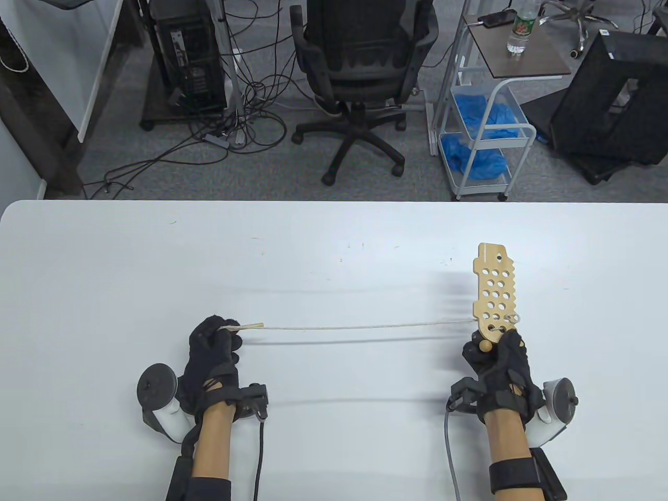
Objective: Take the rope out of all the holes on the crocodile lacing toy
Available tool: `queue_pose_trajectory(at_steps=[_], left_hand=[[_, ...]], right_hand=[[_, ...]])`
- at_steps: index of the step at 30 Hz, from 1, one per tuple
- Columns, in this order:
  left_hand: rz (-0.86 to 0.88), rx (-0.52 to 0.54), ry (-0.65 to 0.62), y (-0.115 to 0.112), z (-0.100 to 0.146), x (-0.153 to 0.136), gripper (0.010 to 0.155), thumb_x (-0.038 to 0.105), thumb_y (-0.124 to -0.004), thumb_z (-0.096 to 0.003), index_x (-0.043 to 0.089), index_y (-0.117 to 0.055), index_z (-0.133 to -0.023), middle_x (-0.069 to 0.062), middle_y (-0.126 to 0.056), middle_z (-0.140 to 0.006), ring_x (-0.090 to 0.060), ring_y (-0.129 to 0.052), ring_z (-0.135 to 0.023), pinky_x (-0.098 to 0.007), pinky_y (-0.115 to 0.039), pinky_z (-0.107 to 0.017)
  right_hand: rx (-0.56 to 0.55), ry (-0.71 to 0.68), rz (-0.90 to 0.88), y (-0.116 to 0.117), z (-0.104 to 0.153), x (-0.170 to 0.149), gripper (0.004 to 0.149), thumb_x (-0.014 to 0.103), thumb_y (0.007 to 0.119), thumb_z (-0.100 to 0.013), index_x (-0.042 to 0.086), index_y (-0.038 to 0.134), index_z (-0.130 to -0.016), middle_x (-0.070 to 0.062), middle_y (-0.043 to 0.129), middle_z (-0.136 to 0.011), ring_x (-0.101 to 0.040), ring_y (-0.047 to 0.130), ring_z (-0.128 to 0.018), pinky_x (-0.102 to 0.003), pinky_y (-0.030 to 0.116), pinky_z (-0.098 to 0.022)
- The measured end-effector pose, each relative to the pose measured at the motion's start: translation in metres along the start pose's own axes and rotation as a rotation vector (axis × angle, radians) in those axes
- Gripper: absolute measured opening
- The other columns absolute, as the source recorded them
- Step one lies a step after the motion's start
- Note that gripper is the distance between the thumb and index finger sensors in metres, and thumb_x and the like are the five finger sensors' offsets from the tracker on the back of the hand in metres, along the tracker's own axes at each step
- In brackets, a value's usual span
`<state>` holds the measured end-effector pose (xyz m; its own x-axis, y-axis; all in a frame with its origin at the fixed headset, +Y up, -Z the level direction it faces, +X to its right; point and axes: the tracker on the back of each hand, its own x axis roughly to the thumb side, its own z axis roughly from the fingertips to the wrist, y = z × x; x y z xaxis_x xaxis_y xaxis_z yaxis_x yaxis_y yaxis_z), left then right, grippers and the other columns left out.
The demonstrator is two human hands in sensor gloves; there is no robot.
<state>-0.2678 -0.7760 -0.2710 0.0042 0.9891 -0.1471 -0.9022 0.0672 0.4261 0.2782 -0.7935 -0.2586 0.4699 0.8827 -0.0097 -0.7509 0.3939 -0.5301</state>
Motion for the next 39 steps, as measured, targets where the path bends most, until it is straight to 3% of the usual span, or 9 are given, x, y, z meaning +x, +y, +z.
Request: queue_pose_trajectory(at_steps=[8, 17, 30, 39], left_hand=[[0.079, 0.085, 0.035, 0.009, 0.001, -0.006, 0.043, 0.039, -0.074, -0.0518, 0.047, -0.067, -0.094, 0.013, -0.094, -0.083, -0.009, -0.093, -0.071, -0.037, -0.082, -0.056], [0.152, 0.166, 0.105, 0.015, 0.003, -0.015, 0.043, 0.045, -0.069, -0.0527, 0.043, -0.064, -0.095, 0.013, -0.094, -0.079, -0.008, -0.093, -0.067, -0.037, -0.082, -0.055], [-0.106, -0.033, -0.046, -0.03, 0.014, 0.005, 0.041, 0.042, -0.08, -0.0493, 0.042, -0.076, -0.09, 0.01, -0.099, -0.073, -0.012, -0.096, -0.062, -0.039, -0.083, -0.052], [-0.222, -0.278, -0.169, -0.076, 0.033, 0.017, 0.041, 0.04, -0.083, -0.0475, 0.041, -0.08, -0.088, 0.008, -0.1, -0.074, -0.014, -0.096, -0.063, -0.042, -0.083, -0.053]], right_hand=[[-0.074, -0.042, 0.006, -0.006, 0.001, 0.004, 0.051, 0.047, 0.069, -0.042, 0.017, 0.064, -0.083, -0.007, 0.088, -0.068, -0.023, 0.094, -0.048, -0.055, 0.07, -0.058], [-0.058, -0.026, -0.024, -0.008, -0.001, -0.001, 0.05, 0.047, 0.069, -0.041, 0.017, 0.066, -0.081, -0.006, 0.088, -0.066, -0.022, 0.094, -0.046, -0.055, 0.071, -0.058], [0.182, -0.094, 0.096, 0.039, 0.011, -0.011, 0.048, 0.045, 0.079, -0.038, 0.012, 0.077, -0.073, -0.01, 0.096, -0.055, -0.024, 0.098, -0.035, -0.057, 0.075, -0.052], [0.415, -0.044, 0.136, 0.081, 0.041, -0.031, 0.047, 0.044, 0.08, -0.038, 0.01, 0.079, -0.071, -0.011, 0.097, -0.052, -0.025, 0.098, -0.032, -0.057, 0.076, -0.051]])
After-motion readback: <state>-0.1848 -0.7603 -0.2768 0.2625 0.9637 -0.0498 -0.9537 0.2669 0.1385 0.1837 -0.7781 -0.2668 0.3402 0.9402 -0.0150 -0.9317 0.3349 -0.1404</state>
